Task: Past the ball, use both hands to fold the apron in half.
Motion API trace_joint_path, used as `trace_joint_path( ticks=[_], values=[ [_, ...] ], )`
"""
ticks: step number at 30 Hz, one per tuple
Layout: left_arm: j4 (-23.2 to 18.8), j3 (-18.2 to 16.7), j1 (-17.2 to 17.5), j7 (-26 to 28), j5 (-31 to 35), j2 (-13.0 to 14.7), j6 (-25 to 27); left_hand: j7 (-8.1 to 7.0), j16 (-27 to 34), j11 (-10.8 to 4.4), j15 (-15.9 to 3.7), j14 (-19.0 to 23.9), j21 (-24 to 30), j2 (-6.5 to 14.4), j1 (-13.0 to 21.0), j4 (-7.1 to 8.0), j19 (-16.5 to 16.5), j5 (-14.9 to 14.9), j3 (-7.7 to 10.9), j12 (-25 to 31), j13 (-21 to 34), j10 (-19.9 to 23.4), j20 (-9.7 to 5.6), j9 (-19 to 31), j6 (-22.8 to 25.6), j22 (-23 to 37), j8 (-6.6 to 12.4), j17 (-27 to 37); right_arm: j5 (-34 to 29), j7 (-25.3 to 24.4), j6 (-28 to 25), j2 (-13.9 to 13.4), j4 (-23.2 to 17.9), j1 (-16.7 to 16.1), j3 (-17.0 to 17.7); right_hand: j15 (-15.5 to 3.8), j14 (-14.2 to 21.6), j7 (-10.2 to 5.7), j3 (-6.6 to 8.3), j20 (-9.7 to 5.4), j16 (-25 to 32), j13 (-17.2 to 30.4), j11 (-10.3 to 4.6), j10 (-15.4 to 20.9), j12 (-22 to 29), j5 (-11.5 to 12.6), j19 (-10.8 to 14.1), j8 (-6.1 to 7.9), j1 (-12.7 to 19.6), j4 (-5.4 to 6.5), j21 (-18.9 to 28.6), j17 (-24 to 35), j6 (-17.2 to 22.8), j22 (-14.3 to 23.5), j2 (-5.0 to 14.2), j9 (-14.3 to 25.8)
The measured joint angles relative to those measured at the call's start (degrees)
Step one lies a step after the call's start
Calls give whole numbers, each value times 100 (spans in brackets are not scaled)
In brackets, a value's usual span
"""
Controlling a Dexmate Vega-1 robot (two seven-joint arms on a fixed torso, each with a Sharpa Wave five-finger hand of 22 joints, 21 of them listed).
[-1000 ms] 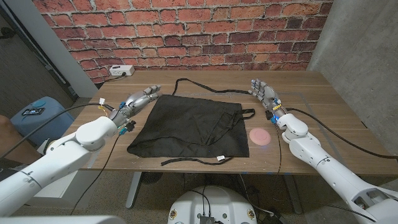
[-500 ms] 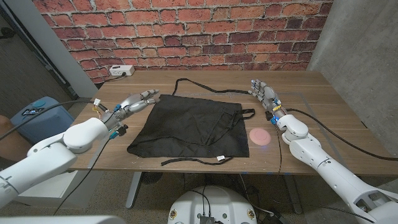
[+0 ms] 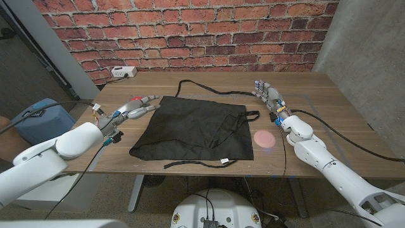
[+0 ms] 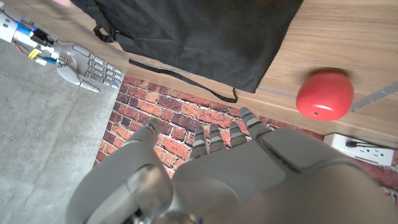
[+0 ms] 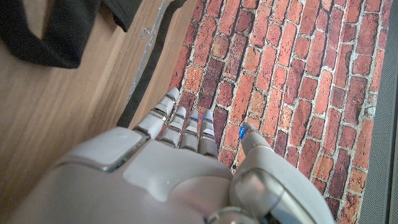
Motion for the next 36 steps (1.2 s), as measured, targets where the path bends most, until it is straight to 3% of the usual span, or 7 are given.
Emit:
trace_joint_path(
  ticks=[9, 10, 20, 28, 36],
  values=[
    [0, 0, 0, -144, 1144, 0, 317, -87, 0, -50, -97, -98, -65, 61, -464, 364, -517, -66, -110, -44, -28, -51, -45, 0, -88, 0, 0, -11, 0, 0, 0, 38, 89, 60, -16, 32, -32, 0, 0, 0, 0, 0, 0, 0, 0, 0, 0, 0, 0, 0, 0, 0, 0, 0, 0, 0],
    [-394, -465, 489, -169, 1237, -280, 339, -101, 0, -50, -102, -103, -65, 67, -516, 403, -613, -66, -116, -44, -28, -51, -60, 0, -102, -1, 0, -15, -16, 34, 37, 41, 94, 64, -16, 32, -32, 0, 0, 0, 0, 0, 0, 0, 0, 0, 0, 0, 0, 0, 0, 0, 0, 0, 0, 0],
    [-582, -625, 683, -499, 2026, -496, 502, -133, 0, -69, -98, -311, -105, 294, -877, 678, -1216, -66, -159, -67, -56, -157, -135, 0, -134, -1, -6, -11, -16, 76, 60, 50, 129, 82, -22, 32, -32, 0, 0, -32, 0, 0, 0, 0, 0, 0, -33, 0, 0, 0, 0, 0, 0, 0, 0, 0],
    [-653, -640, 779, -749, 2505, -571, 588, -179, 0, -99, -80, -453, -105, 465, -1050, 732, -1235, -66, -166, -110, -55, -310, -114, 0, -289, -1, -49, 0, -16, 98, 89, 45, 131, 82, -26, 32, -32, 0, -24, -11, 0, 0, 20, -20, 0, 0, -54, 0, 0, -24, 0, 0, 0, 0, 0, 0],
    [-654, -625, 789, -959, 2857, -579, 633, -200, 0, -69, -103, -571, -85, 593, -1179, 753, -1235, -66, -107, -128, -62, -402, -114, -14, -327, -1, -49, -16, -41, 94, 90, -105, -122, 75, -75, 26, -88, 0, -24, -11, 0, 0, 20, -20, 0, 0, -135, 0, 0, -24, 0, 0, 0, 0, 0, 0]
  ],
)
